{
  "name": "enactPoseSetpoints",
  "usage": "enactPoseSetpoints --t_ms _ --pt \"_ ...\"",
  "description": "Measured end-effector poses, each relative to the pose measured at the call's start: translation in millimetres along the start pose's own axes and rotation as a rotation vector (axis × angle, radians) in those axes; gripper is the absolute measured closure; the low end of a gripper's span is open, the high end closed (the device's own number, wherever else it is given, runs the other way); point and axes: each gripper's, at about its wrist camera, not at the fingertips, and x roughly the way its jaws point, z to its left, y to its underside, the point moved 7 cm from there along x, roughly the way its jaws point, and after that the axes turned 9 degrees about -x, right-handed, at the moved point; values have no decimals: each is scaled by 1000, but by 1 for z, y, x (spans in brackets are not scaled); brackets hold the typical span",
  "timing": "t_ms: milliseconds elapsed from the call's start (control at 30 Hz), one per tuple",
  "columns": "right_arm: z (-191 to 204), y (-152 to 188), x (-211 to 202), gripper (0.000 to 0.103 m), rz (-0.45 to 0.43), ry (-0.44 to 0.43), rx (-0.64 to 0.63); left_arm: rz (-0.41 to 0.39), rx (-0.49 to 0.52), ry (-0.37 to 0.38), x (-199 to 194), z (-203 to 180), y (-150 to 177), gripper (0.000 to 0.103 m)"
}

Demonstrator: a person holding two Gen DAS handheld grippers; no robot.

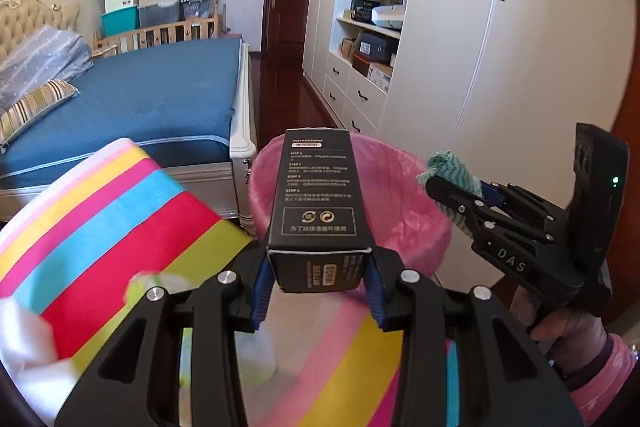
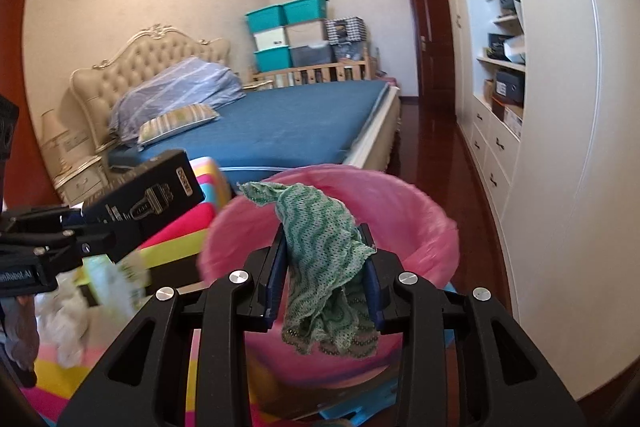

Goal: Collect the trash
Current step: 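Carry the black box and green rag over the pink trash bin, then open both grippers to drop the box and rag into the bin, then move both grippers back over the table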

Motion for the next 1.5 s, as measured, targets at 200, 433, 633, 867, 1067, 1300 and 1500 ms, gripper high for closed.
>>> enactPoseSetpoints --t_ms 200,433,633,867,1067,1300,1500 --pt "-22 -9 26 67 4 -7 14 28 -22 -6 47 -2 -11 65" --pt "-38 -18 35 34 -14 2 55 35 -119 -8 57 21 -12 36" --pt "-29 -12 0 34 -48 -2 72 -19 -161 -40 15 35 4 11" --pt "17 12 -42 23 -42 -9 30 -134 -82 -154 -59 41 43 5" --pt "77 38 -56 18 -1 -60 11 -200 -50 -274 -131 69 87 5" --pt "162 58 -52 18 53 -165 -92 -219 -117 -428 -205 130 146 5" --pt "210 57 -53 18 70 -217 -171 -214 -235 -530 -252 189 189 5"
